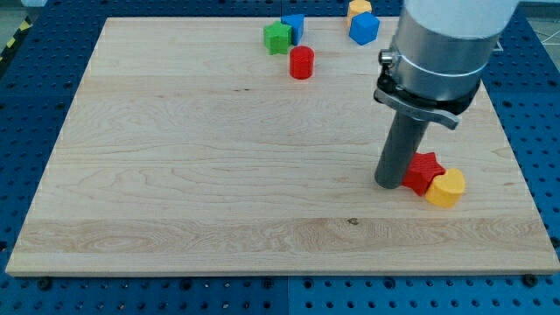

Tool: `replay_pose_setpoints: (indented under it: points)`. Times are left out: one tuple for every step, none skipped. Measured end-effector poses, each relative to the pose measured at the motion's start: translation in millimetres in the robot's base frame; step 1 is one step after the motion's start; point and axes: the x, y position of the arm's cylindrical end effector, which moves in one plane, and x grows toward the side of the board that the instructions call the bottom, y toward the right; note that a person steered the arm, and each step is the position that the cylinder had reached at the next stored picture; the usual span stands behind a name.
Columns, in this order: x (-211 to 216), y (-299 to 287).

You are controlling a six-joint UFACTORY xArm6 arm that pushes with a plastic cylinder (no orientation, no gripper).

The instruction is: Push the red star along with a yellow heart towards the bottom right

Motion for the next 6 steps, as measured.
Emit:
replay_pose_setpoints:
  points:
    - [-8.4,1.7]
    - [-26.5,1.7]
    - [-35.1,9.1]
    - [-31.7,35.8]
    - [-27.8,56.4]
    - [-27.8,64.2]
